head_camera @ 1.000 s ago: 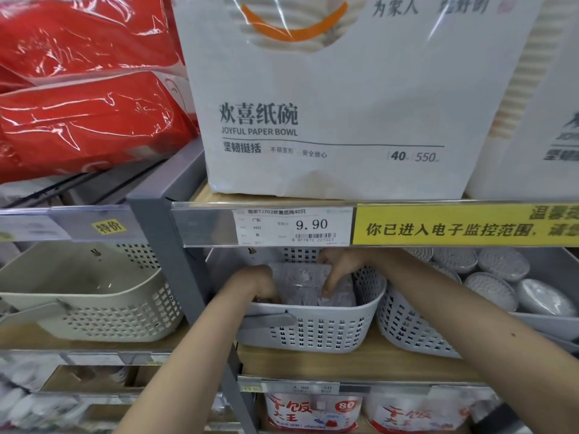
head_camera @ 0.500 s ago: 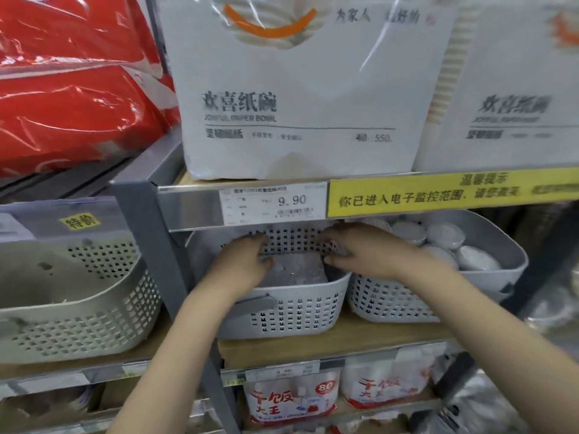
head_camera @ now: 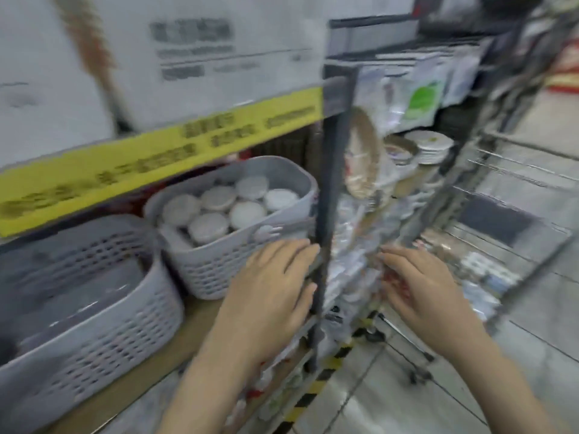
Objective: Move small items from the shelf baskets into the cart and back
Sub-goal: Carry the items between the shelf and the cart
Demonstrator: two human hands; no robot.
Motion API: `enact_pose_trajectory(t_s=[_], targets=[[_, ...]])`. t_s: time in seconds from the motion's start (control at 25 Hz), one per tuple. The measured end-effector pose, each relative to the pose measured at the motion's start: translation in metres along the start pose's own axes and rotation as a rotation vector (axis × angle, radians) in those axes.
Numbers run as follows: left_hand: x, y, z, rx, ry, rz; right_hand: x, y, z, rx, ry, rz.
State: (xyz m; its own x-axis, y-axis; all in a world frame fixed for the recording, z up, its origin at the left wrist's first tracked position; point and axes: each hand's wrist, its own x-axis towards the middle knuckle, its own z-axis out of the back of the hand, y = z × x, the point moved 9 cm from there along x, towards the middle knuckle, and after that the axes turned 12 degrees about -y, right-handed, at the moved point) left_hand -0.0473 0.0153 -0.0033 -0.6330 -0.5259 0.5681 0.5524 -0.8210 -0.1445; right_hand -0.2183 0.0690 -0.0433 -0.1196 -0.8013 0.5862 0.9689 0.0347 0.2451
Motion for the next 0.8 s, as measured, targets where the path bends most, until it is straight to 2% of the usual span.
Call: enact_pose_trajectory(t_s=[0.2, 0.4, 0.64, 0.8], targets=[[0.056, -0.094, -0.124, -0.271, 0.219, -0.072, -0.093, -0.146, 0.029, -0.121, 0.058, -0.435], [0.077, -0.146, -0.244, -0.382, 0.471, -0.017, -0.155, -0.235, 0.036, -0.100, 0.143, -0.749], [0.071, -0.139, -0.348, -0.398, 0.707, 0.115, -0.183, -0.285, -0.005, 0.029, 0.278, -0.895], [0.096, -0.114, -0.399, -0.377, 0.766, 0.211, -0.171, -0.315, -0.041, 0.097, 0.366, -0.945]])
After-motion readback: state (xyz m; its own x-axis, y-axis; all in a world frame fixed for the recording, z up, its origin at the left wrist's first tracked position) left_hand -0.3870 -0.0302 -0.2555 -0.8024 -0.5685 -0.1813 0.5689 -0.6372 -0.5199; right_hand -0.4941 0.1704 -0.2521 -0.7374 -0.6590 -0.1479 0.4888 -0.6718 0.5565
